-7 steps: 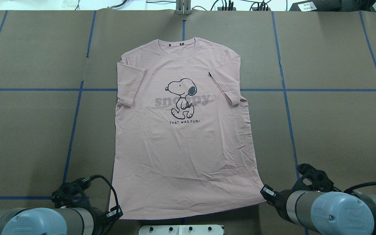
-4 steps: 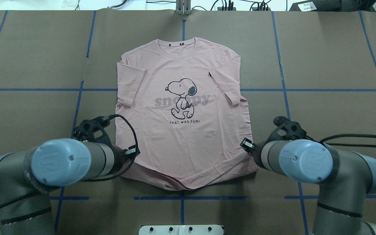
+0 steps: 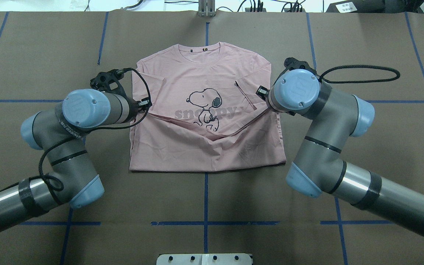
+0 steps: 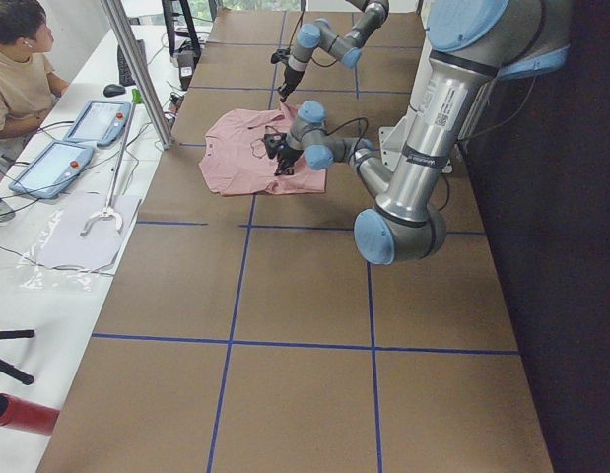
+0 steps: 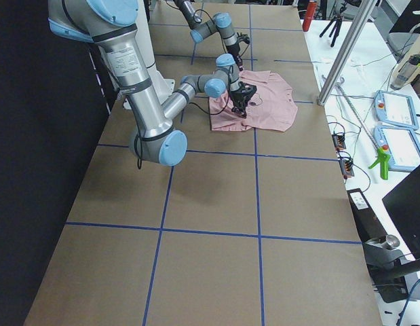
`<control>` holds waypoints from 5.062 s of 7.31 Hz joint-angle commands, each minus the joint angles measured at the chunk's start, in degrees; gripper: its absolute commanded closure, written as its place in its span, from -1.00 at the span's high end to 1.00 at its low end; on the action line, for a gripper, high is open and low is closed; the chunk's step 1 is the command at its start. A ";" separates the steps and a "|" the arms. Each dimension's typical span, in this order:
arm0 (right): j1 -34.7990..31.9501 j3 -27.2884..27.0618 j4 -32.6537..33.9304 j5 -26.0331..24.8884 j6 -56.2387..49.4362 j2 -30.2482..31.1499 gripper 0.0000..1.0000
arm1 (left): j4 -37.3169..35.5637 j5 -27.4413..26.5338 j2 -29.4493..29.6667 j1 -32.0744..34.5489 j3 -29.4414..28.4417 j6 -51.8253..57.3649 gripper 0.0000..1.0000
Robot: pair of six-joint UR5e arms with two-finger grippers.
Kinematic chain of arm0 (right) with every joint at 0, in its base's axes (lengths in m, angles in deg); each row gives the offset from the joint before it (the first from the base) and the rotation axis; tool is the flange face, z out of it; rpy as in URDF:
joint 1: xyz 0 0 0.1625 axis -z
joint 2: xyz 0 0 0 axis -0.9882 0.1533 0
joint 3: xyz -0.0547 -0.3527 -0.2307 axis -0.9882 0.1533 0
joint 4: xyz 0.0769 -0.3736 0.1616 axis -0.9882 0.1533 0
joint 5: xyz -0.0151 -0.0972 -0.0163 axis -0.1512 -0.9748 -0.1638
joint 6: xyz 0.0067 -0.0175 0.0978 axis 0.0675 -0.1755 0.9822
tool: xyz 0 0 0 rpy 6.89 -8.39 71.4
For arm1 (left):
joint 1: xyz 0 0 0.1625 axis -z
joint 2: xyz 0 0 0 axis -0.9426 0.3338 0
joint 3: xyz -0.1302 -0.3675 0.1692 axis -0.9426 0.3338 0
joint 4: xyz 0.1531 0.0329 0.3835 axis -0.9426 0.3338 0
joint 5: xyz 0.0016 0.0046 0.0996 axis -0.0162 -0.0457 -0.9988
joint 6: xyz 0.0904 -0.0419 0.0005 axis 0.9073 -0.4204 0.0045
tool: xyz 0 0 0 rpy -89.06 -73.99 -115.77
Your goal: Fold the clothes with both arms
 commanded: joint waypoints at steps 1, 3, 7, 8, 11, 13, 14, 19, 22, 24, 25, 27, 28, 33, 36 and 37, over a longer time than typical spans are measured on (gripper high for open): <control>-5.21 10.74 -0.03 2.08 -4.55 -6.91 -1.00 | 2.95 -1.36 2.72 5.47 -4.62 1.98 -1.00; -6.62 16.74 -0.20 2.26 -4.91 -11.40 -1.00 | 4.18 -1.45 4.12 8.12 -7.76 8.82 -1.00; -8.99 28.79 -7.23 3.05 -9.30 -16.06 -1.00 | 12.69 -1.72 10.27 9.62 -21.21 13.76 -1.00; -8.91 30.28 -7.84 3.14 -9.31 -16.59 -1.00 | 14.10 -1.72 10.54 9.62 -22.72 13.86 -1.00; -8.82 33.20 -11.36 3.14 -9.40 -16.95 -1.00 | 17.89 -1.63 11.95 9.62 -27.12 13.95 -1.00; -8.91 34.33 -11.36 2.97 -9.49 -17.73 -1.00 | 18.07 -1.54 11.95 9.62 -27.65 13.95 -1.00; -9.08 35.39 -11.37 2.70 -9.57 -18.96 -1.00 | 18.07 -1.45 11.95 9.62 -27.65 13.95 -1.00; -9.00 38.91 -12.68 2.61 -11.86 -20.29 -1.00 | 18.07 -1.45 11.86 9.71 -27.57 13.95 -0.98; -8.64 38.91 -12.68 2.61 -11.77 -20.29 -0.43 | 22.47 -1.28 11.34 10.06 -28.18 13.86 -0.57; -9.69 38.04 -12.77 2.87 -11.60 -20.38 -0.40 | 22.55 -1.01 11.25 10.59 -28.10 13.69 -0.43; -10.05 34.38 -12.68 3.57 -11.07 -19.60 -0.28 | 22.73 1.77 11.51 12.42 -26.88 13.60 -0.43; -7.44 18.88 -12.16 8.93 -7.76 -8.50 -0.09 | 23.17 11.36 11.08 15.33 -25.20 13.77 -0.35; -4.37 10.35 -12.16 8.77 -1.38 -2.68 -0.07 | 23.17 11.38 11.07 15.25 -25.19 13.60 -0.34; 3.13 -1.61 -12.07 7.97 6.16 9.15 0.08 | 23.26 11.38 11.07 15.16 -25.02 13.51 -0.34; 3.66 -0.73 -11.98 7.89 6.16 8.98 0.08 | 23.26 11.29 10.99 15.16 -24.84 13.42 -0.35; 3.92 -0.38 -12.07 7.89 6.16 8.80 0.07 | 23.26 11.29 10.99 15.16 -24.84 13.51 -0.35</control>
